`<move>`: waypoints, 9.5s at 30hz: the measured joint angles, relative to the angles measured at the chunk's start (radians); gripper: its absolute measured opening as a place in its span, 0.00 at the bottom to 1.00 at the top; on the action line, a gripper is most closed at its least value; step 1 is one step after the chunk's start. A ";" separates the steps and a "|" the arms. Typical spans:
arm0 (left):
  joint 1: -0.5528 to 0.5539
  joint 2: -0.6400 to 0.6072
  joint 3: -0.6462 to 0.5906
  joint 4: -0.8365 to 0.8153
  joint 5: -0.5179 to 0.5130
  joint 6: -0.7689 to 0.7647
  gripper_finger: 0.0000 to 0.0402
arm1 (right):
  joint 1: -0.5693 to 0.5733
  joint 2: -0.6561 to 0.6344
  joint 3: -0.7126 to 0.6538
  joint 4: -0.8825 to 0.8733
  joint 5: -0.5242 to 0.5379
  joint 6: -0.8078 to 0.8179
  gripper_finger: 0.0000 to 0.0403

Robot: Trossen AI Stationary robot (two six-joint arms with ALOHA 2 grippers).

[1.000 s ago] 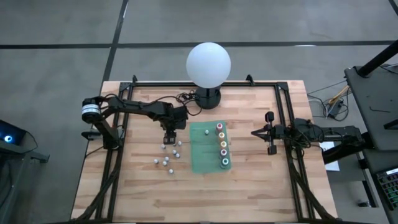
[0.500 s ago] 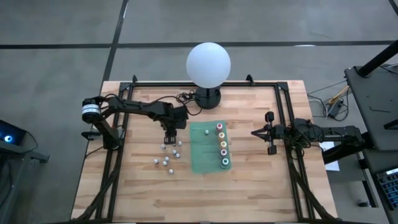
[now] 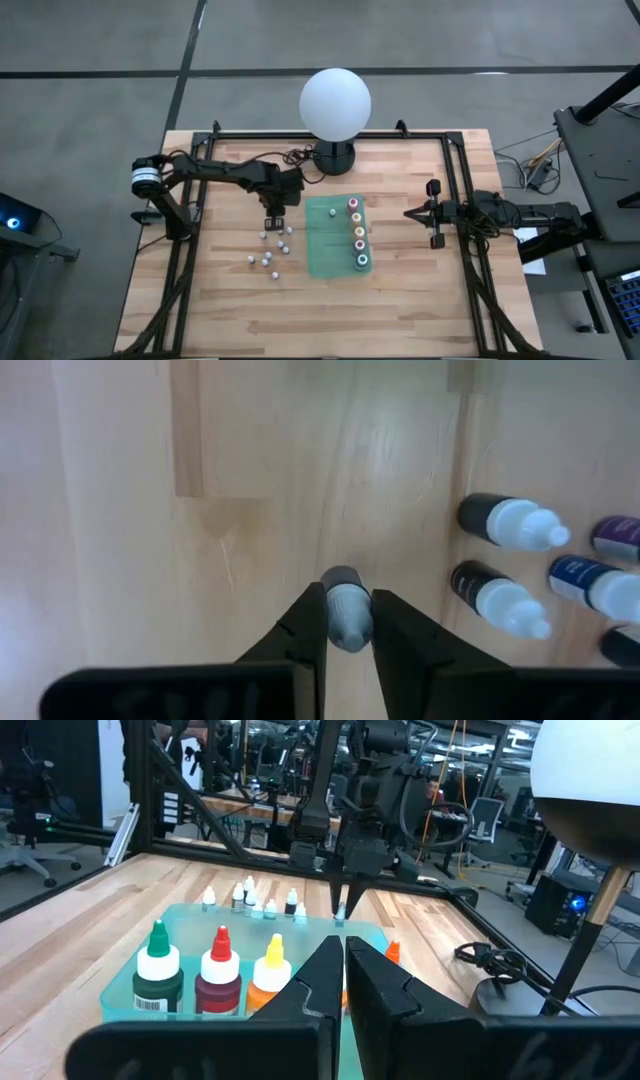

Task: Pick & Place food coloring
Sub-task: Put the top small red food coloring bottle into the green bin, then put the left small red food coloring bottle into the green bin

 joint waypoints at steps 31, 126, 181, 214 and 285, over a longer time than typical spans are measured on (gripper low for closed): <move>-0.045 0.017 0.348 -0.160 0.006 -0.071 0.09 | 0.000 0.000 0.000 0.000 0.000 -0.002 0.02; -0.060 0.377 0.476 -0.025 -0.001 -0.105 0.19 | 0.000 0.000 0.000 0.000 0.000 0.000 0.02; -0.091 0.316 0.814 -0.431 0.124 -0.076 0.19 | 0.000 0.000 0.000 0.000 0.000 -0.001 0.02; -0.102 -0.309 0.048 -0.171 0.142 -0.164 0.19 | 0.000 0.004 0.000 0.000 0.000 -0.002 0.02; -0.270 -0.278 -0.210 -0.009 -0.006 -0.174 0.45 | 0.000 0.006 0.000 0.000 0.000 0.000 0.02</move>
